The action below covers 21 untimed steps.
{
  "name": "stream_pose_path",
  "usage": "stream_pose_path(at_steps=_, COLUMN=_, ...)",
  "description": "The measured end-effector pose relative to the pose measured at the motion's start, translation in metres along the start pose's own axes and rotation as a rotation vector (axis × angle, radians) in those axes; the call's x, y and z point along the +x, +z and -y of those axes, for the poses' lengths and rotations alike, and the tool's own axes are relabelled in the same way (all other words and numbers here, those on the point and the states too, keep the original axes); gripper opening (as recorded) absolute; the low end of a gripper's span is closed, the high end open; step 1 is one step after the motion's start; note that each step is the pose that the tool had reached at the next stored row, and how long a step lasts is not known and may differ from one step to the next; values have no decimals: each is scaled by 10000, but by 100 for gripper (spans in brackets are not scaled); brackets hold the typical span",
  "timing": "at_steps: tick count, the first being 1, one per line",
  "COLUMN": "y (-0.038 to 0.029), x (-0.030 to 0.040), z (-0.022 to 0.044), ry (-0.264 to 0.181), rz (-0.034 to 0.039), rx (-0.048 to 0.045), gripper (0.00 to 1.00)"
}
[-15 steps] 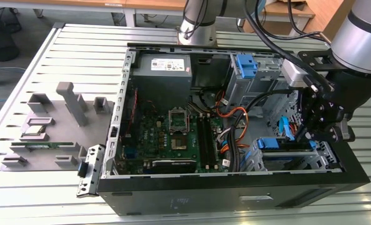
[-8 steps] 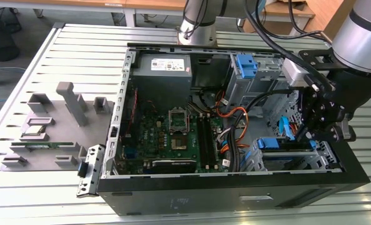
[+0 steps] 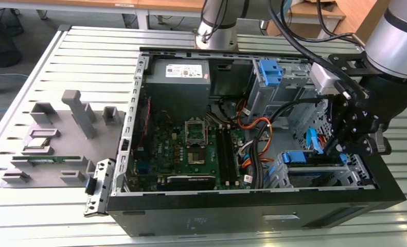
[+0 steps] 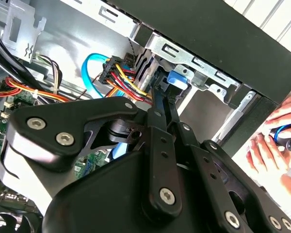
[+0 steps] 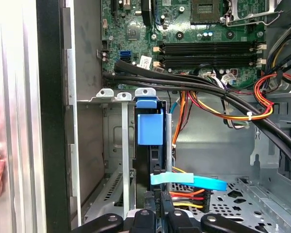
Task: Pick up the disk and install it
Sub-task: 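Insert the second disk wire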
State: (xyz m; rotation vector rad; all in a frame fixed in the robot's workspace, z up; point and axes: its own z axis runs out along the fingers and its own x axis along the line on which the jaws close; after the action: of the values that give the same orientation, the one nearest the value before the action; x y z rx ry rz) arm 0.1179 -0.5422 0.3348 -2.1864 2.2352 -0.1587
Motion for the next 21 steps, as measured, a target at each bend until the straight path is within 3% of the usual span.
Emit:
stream_pose_path(at_steps=3, y=0, x=2, z=0, ry=15, rz=182, rx=-4, gripper=16)
stream_pose_path(at_steps=21, y=17, x=18, z=0, ry=-31, rz=196, rx=-2, gripper=16)
